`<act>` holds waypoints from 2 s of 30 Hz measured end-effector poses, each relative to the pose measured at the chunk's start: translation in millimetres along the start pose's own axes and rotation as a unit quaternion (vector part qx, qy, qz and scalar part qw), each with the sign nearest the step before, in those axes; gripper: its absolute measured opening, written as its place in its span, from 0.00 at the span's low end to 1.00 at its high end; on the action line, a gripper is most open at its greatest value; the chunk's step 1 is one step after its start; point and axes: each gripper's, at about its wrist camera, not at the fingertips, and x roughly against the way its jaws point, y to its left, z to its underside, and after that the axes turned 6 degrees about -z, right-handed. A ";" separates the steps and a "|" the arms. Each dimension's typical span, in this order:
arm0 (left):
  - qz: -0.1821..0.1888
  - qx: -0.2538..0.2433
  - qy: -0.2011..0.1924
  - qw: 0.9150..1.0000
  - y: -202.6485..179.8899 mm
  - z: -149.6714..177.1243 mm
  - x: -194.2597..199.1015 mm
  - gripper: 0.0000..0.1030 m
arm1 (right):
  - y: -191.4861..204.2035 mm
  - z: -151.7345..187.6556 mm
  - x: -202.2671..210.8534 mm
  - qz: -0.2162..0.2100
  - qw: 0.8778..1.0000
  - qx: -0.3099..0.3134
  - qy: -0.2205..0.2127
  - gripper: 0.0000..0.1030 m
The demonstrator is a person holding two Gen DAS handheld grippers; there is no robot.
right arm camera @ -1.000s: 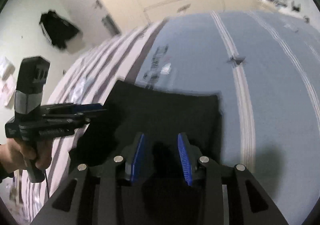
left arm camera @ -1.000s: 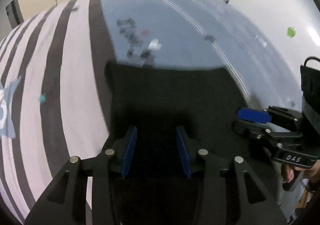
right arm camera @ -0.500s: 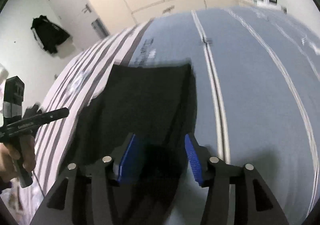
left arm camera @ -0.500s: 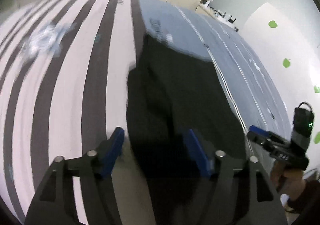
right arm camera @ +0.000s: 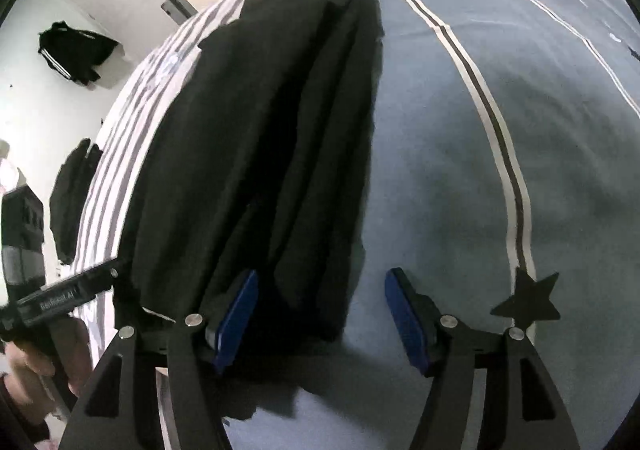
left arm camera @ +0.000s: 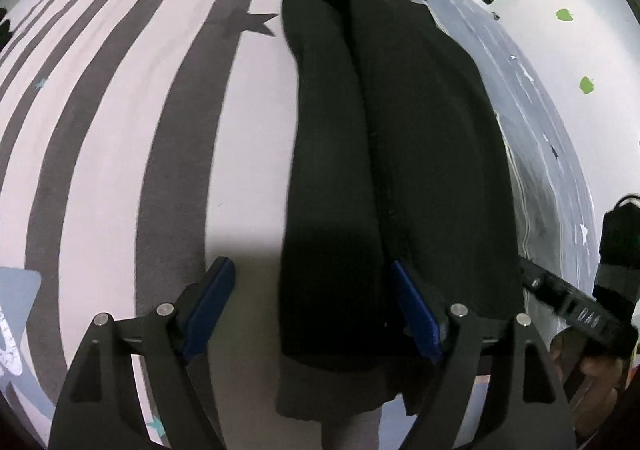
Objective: Fold clothes
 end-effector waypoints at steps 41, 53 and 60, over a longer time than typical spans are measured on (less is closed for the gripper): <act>0.048 -0.027 0.002 0.998 -12.0 29.4 1.3 0.77 | 5.1 13.7 -30.6 -0.022 0.999 -0.039 0.030 0.87; 0.039 -0.031 -0.016 0.999 -3.0 34.7 7.4 0.66 | 24.4 -3.7 -53.4 -0.056 0.998 0.001 0.023 0.75; 0.025 -0.056 -0.024 0.998 -12.5 37.0 6.8 0.46 | 41.3 -2.9 -67.0 -0.031 0.998 0.045 0.035 0.64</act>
